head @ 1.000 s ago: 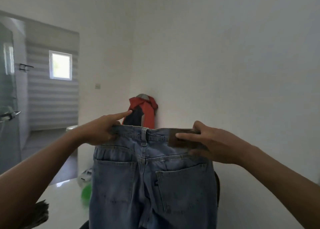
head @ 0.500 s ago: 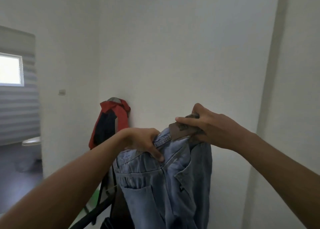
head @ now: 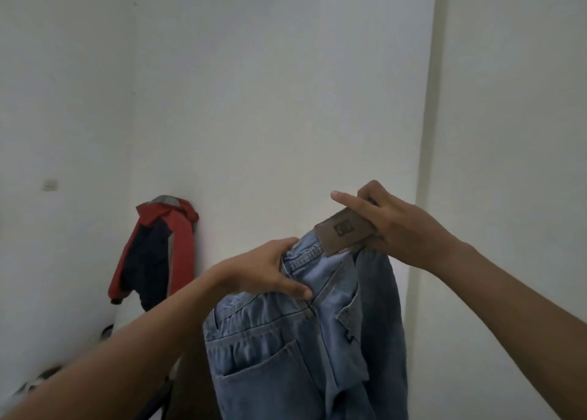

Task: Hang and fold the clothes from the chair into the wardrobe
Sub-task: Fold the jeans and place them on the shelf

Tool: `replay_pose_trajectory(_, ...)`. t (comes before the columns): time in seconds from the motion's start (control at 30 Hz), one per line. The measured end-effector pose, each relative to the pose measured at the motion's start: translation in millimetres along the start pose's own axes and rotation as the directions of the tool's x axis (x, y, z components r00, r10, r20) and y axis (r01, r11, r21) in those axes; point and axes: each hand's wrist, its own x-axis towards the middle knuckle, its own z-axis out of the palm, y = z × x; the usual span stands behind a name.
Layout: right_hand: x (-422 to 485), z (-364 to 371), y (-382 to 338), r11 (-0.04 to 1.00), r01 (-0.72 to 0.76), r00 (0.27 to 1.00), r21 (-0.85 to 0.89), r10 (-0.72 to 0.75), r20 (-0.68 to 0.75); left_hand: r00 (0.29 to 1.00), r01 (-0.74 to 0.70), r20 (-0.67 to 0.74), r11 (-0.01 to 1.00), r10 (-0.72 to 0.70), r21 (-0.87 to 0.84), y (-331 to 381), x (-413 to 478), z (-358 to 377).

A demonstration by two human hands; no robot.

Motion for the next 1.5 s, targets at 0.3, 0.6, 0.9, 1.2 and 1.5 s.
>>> replay_pose_trajectory(0.3,40.0,-5.6,-24.9,0.988,-0.148,0.988,-0.043,0.146,-0.054,0.825,-0.444,-0.354,0.893,0.441,0.077,-17.4,-30.5,-6.9)
replay_pose_trajectory(0.6,85.1,-15.8,-73.4,0.981,-0.195,0.965,-0.020,0.188,-0.180,0.893,-0.447,-0.045,0.894,0.447,0.007,-21.6,-55.3,-53.9)
replay_pose_trajectory(0.9,90.9,-33.0,-89.7,0.960,-0.237,0.965,-0.149,0.215,-0.151,0.922,-0.388,0.055,0.918,0.384,0.083,-17.2,-71.2,-89.9)
replay_pose_trajectory(1.2,66.5,-26.9,-97.8,0.968,-0.142,0.981,-0.207,0.165,0.098,0.945,-0.308,0.211,0.901,0.251,0.307,-8.1,-92.9,-138.9)
replay_pose_trajectory(1.5,71.9,2.5,-109.6,0.791,-0.312,0.901,0.526,0.422,-0.100,0.926,-0.375,0.142,0.895,0.350,0.241,21.1,-96.1,-161.1)
